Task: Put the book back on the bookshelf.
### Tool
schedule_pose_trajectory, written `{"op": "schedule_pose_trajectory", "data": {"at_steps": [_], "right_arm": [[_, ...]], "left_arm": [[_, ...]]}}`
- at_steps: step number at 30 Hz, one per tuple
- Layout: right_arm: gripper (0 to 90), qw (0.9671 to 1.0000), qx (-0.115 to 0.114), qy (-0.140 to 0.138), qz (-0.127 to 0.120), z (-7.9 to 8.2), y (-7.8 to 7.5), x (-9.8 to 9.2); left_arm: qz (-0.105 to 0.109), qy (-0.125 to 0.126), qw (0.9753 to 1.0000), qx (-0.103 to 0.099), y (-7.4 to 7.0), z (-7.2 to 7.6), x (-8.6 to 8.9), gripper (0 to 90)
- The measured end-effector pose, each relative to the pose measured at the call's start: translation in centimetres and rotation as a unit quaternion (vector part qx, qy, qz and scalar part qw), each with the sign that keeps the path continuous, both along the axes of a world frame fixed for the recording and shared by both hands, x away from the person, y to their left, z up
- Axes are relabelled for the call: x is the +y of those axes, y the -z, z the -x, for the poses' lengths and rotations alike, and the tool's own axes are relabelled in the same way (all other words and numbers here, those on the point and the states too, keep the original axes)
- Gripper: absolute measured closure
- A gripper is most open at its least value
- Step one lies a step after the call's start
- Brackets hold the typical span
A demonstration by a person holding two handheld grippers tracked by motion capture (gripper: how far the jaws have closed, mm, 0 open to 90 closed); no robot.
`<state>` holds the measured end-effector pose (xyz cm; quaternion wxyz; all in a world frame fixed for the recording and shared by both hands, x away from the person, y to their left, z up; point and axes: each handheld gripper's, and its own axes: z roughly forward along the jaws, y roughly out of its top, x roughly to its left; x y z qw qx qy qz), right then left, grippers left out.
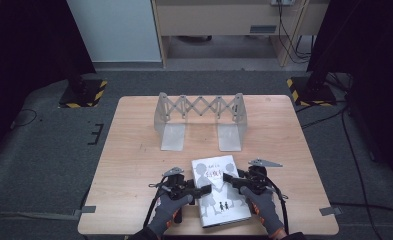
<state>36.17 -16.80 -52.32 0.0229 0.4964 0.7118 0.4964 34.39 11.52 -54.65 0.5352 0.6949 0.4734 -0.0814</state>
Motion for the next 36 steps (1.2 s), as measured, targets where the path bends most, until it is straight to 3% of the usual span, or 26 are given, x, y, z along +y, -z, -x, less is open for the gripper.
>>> {"op": "schedule_pose_trajectory", "data": {"at_steps": [6,10,11,16,20,27,33,34,36], "right_arm": [[40.7,1.0000,-0.008,0.000,0.002,0.1,-0.3,0.0],[42.9,0.9998,-0.015,-0.008,-0.010,0.3,-0.6,0.0],[43.8,0.9995,-0.011,-0.016,-0.025,0.3,-0.7,0.3],[43.7,0.9994,-0.024,-0.025,-0.007,0.4,-0.9,0.7],[43.2,0.9995,-0.011,-0.022,-0.020,0.2,-0.6,0.5],[41.9,0.9991,-0.004,-0.020,-0.038,0.2,-0.8,0.0],[39.9,0.9990,-0.011,-0.020,-0.038,0.2,-1.0,-0.2],[39.1,0.9991,-0.025,-0.018,-0.030,0.2,-1.0,-0.3],[38.2,0.9991,-0.027,-0.018,-0.029,0.2,-1.1,-0.3]], "left_arm": [[-0.004,0.002,1.0000,0.003,-0.1,0.0,0.1,16.3],[0.027,0.019,0.9994,0.007,0.0,0.0,-0.3,16.9],[0.033,0.023,0.9991,0.008,0.0,0.1,-0.6,17.3],[0.030,0.025,0.9992,0.012,0.2,0.2,-0.9,16.4],[0.028,0.025,0.9992,0.009,0.0,0.1,-0.9,17.7],[0.050,0.022,0.9985,0.001,-0.6,0.1,-0.6,26.1],[0.054,0.028,0.9981,-0.005,-0.9,0.1,-0.5,28.6],[0.055,0.028,0.9981,-0.005,-1.0,0.0,-0.5,29.2],[0.055,0.029,0.9980,-0.006,-1.0,0.0,-0.5,29.3]]}}
